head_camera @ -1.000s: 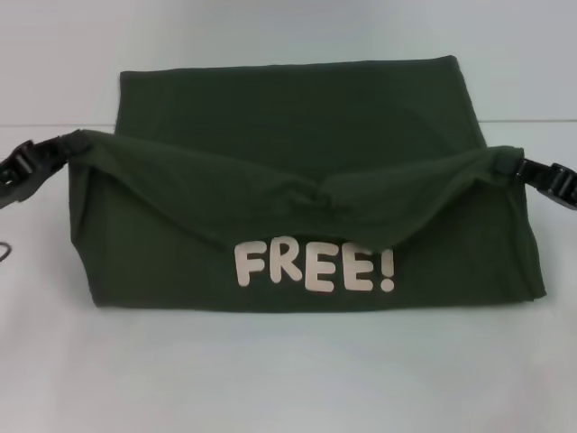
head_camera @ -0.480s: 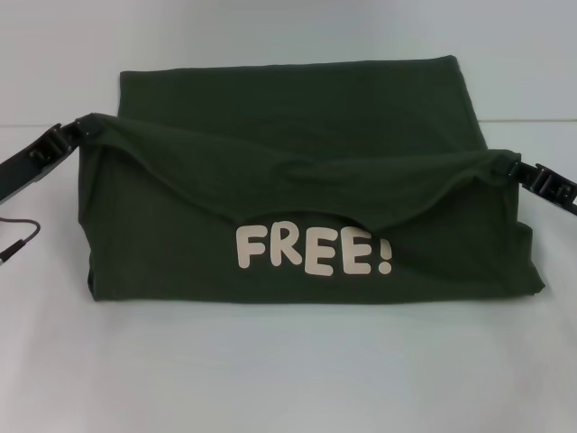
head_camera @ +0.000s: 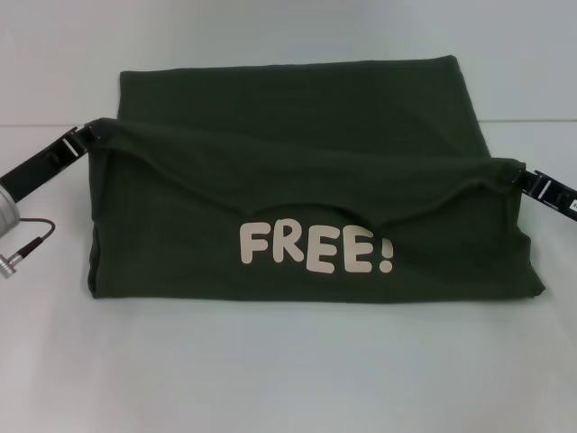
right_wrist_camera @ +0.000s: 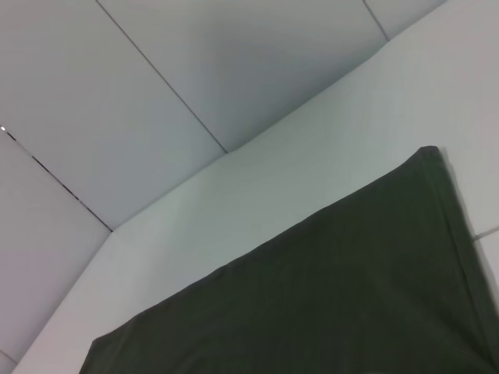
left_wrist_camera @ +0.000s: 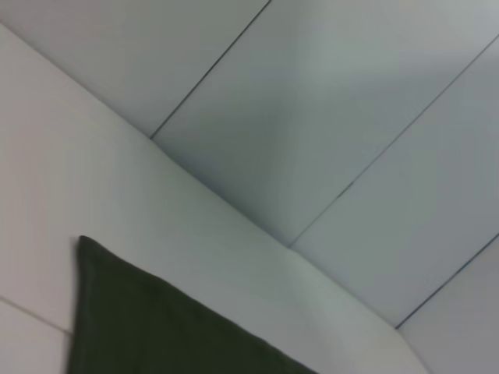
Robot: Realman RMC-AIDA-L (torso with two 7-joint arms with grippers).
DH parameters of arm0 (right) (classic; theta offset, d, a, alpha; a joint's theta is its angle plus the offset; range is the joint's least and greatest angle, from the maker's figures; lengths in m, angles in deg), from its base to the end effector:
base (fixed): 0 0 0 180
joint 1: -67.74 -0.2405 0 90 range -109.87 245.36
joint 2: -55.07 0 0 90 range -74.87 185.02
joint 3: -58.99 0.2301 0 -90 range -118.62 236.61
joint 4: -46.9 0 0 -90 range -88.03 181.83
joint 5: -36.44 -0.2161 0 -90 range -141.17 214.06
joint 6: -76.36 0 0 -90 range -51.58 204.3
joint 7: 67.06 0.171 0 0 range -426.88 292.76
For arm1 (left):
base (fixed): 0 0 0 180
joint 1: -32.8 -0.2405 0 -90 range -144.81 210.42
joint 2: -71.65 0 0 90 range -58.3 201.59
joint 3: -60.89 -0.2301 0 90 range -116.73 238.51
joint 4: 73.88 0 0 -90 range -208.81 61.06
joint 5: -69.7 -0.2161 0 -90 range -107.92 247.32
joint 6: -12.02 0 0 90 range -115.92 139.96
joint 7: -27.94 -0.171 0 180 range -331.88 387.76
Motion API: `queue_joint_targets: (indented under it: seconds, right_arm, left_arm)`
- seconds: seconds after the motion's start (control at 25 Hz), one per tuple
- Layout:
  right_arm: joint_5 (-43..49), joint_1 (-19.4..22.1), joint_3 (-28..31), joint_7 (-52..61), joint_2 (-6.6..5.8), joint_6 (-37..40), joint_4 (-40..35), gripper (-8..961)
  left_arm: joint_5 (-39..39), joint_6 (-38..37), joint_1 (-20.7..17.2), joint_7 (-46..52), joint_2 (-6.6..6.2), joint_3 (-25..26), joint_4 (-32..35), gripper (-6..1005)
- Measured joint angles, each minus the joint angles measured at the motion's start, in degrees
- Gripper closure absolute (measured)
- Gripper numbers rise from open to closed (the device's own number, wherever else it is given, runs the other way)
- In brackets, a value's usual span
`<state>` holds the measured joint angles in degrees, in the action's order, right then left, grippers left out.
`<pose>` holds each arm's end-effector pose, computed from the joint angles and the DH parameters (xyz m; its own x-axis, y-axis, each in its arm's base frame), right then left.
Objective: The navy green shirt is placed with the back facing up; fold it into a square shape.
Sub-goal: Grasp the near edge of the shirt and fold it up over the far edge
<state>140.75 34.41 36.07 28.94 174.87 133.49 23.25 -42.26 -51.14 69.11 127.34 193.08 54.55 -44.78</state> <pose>0.3048 0.3964 0.0045 0.1967 -0.5149 -0.8344 -0.9733 -0.2050 -0.1030 -0.2963 0.4050 0.0378 0.1034 0.4173 0.9029 0.9804 -0.1960 -0.0217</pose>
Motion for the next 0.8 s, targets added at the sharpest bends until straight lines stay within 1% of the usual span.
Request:
queue_joint_targets:
  seconds: [0.52, 0.6, 0.8]
  right_arm:
    - [-0.1, -3.3, -0.8, -3.2, 0.14, -5.4, 2.5, 782]
    - [-0.1, -3.7, -0.8, -3.8, 0.17, -6.4, 3.0, 779]
    - [-0.1, -4.8, -0.9, -4.9, 0.18, -8.7, 3.6, 772]
  left_arm:
    - [0.7, 5.6, 1.5, -5.0, 0.49, 0.0, -2.9, 957]
    - [0.8, 5.9, 1.7, -6.1, 0.75, 0.1, -3.0, 955]
    - [4.4, 8.8, 1.9, -9.7, 1.99, 0.1, -4.1, 951]
